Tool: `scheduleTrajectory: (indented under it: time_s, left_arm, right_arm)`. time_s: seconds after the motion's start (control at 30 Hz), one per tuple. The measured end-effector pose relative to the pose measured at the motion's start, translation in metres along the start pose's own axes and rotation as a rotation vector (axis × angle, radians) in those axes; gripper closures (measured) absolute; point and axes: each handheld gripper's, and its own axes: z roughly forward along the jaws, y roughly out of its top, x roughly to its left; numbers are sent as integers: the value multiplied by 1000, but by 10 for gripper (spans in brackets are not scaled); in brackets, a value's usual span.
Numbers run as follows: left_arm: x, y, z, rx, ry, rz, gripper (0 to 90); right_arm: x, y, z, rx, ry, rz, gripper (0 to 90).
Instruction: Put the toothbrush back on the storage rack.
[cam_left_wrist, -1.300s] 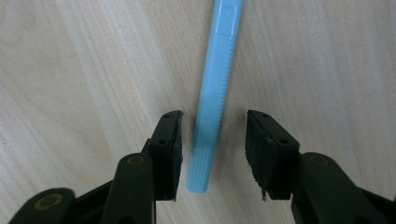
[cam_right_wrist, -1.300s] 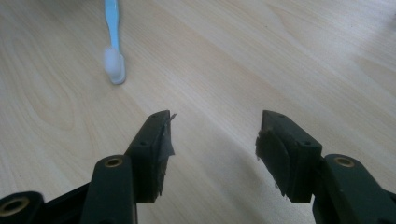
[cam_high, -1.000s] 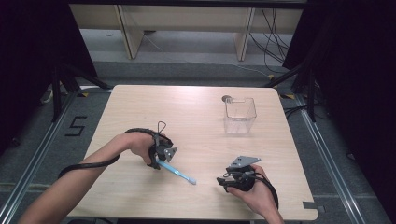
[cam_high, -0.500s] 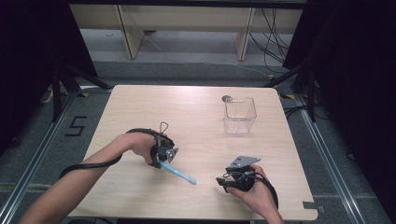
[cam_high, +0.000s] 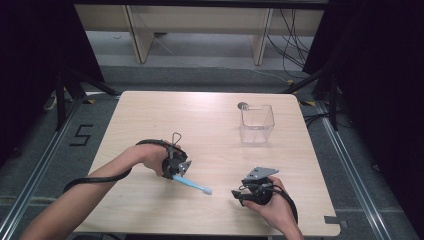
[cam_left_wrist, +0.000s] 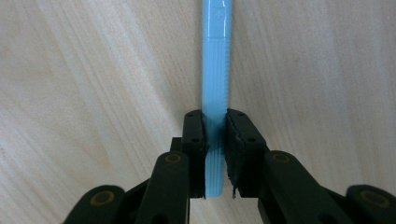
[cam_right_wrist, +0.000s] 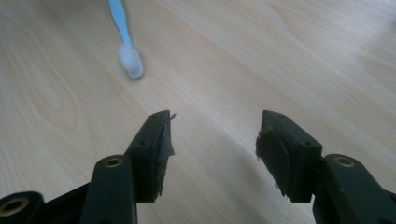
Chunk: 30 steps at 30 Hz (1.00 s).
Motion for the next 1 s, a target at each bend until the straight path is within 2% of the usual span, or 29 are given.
scheduleTrajectory:
  time_s: [0.03, 0.13, 0.17, 0.37, 0.63, 1.0]
  left_arm:
    - [0, 0, 0, 0, 2, -2, 778]
    - [-1, 0, 0, 4, 8, -7, 781]
    - [-2, 0, 0, 4, 10, -12, 782]
    - [-3, -4, 0, -30, 19, -46, 784]
    - [-7, -9, -2, -75, 27, -66, 784]
    - [-12, -16, -12, -164, 81, -114, 784]
  right_arm:
    - [-1, 0, -1, 3, -2, -18, 446]
    - [-1, 0, -2, 12, -2, -12, 446]
    - [-4, 0, 0, -3, 4, -46, 446]
    - [-4, -1, 0, 1, 10, -38, 446]
    - [-4, 0, 0, -6, 1, -32, 446]
    - [-4, 0, 0, -21, -6, -21, 446]
